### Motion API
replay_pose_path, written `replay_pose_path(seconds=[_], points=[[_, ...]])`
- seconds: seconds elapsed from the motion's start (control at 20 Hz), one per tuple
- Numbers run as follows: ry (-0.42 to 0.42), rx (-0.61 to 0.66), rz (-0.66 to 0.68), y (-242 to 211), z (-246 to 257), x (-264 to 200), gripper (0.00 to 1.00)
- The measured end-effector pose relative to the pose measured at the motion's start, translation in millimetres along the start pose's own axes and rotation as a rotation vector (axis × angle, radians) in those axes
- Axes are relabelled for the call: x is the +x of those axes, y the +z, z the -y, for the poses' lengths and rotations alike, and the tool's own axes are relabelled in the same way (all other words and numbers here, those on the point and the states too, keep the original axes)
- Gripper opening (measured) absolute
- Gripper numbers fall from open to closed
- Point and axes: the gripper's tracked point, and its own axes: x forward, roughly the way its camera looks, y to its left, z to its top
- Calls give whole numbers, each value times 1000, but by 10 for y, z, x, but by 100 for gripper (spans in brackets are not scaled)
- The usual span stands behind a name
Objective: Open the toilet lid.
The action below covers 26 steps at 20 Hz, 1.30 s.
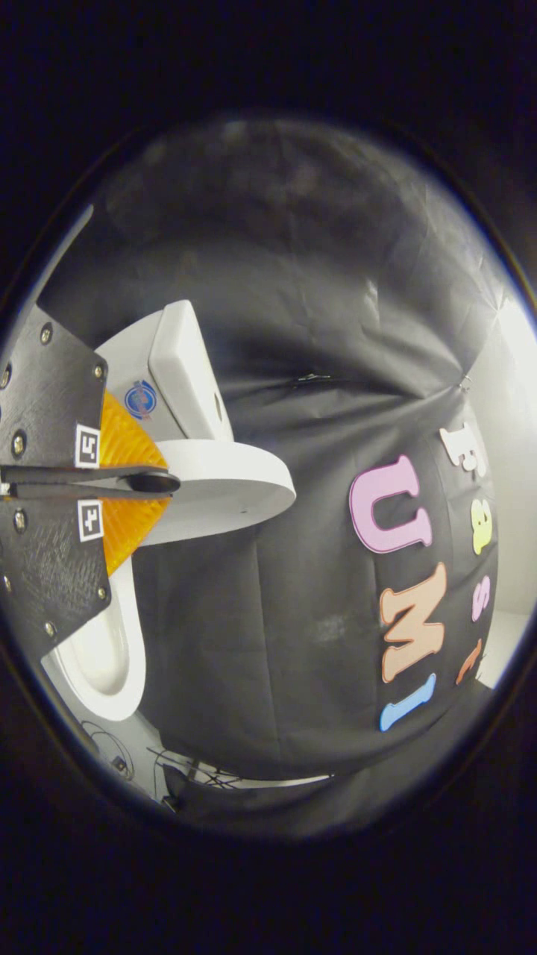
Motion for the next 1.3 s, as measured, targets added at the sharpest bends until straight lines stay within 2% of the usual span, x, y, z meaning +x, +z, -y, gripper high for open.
replay_pose_path(seconds=[0.7, 1.3], points=[[57, -3, 13, -85, -339, 73, 2], [54, 6, 41, -78, -364, 77, 4]])
